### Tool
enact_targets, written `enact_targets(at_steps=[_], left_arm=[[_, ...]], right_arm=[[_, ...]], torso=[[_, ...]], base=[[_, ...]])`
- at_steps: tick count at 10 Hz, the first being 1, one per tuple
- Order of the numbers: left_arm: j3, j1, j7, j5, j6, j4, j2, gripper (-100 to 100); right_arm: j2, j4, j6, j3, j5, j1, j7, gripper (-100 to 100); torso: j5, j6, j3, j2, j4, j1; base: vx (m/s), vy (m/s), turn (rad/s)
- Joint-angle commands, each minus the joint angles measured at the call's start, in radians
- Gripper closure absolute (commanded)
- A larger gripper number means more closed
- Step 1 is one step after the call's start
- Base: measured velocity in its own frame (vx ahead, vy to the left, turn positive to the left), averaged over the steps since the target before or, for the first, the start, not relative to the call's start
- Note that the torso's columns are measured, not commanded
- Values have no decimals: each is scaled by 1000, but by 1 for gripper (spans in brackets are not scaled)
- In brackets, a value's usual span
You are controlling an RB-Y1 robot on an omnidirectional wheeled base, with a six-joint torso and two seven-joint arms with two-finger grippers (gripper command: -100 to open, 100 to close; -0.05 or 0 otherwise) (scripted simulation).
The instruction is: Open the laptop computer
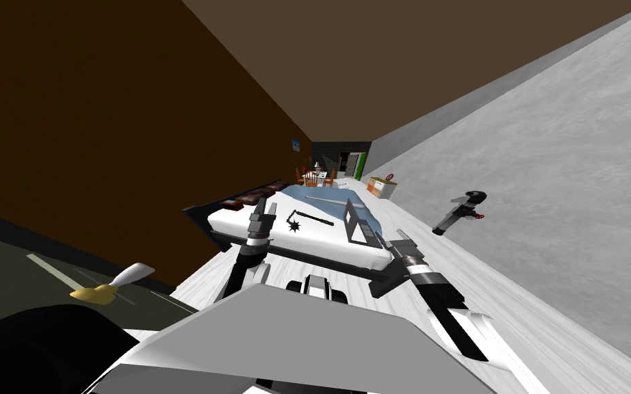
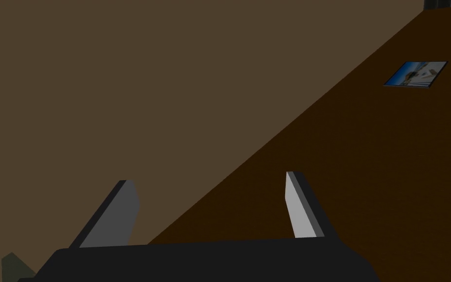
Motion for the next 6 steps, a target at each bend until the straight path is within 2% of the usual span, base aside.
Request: enact_targets(at_steps=[1, 6], left_arm=[[0, 0, 0, 0, 0, 0, 0, 0], [0, 0, 0, 0, 0, 0, 0, 0]], right_arm=[[-23, 46, 29, -11, 55, -11, 74, -100], [-55, 122, 78, -22, 141, -30, 189, -100]], torso=[[0, 0, 1, 1, 0, -1], [0, 0, 0, 0, 0, 1]], base=[[60, 181, 1], [65, 163, 7]])
